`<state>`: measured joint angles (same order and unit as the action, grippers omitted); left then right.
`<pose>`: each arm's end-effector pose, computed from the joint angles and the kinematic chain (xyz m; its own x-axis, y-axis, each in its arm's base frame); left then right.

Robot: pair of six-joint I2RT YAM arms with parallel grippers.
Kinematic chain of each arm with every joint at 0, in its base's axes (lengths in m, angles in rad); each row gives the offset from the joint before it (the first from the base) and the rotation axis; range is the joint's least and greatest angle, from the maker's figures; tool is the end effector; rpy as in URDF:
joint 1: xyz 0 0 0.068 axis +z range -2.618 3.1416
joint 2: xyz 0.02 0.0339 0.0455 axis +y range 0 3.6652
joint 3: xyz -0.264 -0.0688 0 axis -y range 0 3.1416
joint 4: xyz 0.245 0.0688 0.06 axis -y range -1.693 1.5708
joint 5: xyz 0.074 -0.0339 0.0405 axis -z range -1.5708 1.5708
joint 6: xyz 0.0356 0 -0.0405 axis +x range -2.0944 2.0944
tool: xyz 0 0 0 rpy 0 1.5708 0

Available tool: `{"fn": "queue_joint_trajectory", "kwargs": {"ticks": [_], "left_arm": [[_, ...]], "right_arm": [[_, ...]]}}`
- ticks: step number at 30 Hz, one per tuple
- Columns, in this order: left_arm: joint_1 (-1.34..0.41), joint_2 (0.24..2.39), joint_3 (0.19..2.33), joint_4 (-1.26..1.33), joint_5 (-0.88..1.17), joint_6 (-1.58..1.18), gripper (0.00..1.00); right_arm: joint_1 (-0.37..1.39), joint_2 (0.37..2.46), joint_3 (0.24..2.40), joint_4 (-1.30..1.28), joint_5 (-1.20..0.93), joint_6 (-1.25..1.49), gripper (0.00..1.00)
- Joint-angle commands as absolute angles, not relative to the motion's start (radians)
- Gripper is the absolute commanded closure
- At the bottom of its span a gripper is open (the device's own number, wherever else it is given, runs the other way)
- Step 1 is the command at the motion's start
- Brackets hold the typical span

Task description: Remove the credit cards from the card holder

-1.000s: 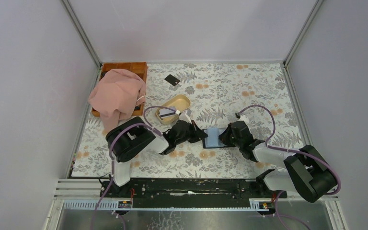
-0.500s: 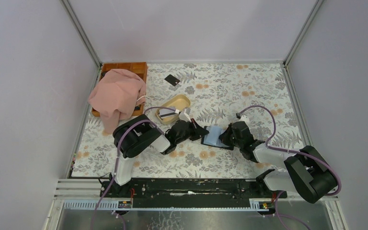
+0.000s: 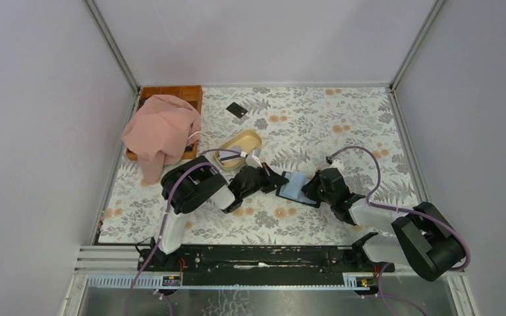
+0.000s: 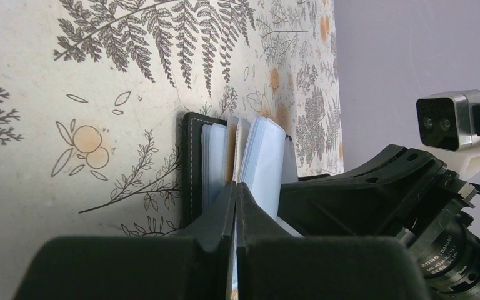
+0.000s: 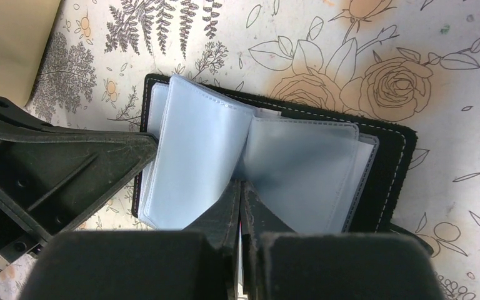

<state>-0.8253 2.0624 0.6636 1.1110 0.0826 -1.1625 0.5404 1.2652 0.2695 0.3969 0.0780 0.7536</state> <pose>0.2357 -0.2596 0.0840 -0.7978 -0.4843 -0.3592 0.1353 0.4367 -0.8893 0.1855 0.1080 0.1306 -0.6657 0.3962 -0.6324 -0.0031 0.8460 0.5332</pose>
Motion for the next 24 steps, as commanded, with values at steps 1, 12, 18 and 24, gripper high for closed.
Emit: {"fn": "queue_joint_trajectory", "kwargs": {"ticks": [1,12,18,24], "left_arm": [[-0.909,2.073,0.711,1.293,0.365,-1.237,1.00],[-0.923,2.096,0.736,1.338,0.393,-1.279,1.00],[-0.929,2.118,0.749,1.362,0.401,-1.301,1.00],[-0.933,2.113,0.769,1.354,0.406,-1.304,1.00]], "right_arm": [[0.568,1.302,0.226,0.261,-0.039,0.755,1.00],[0.568,1.282,0.217,0.262,-0.040,0.758,1.00],[0.568,1.274,0.216,0.262,-0.045,0.759,1.00],[0.568,1.249,0.212,0.269,-0.053,0.759,1.00]]}}
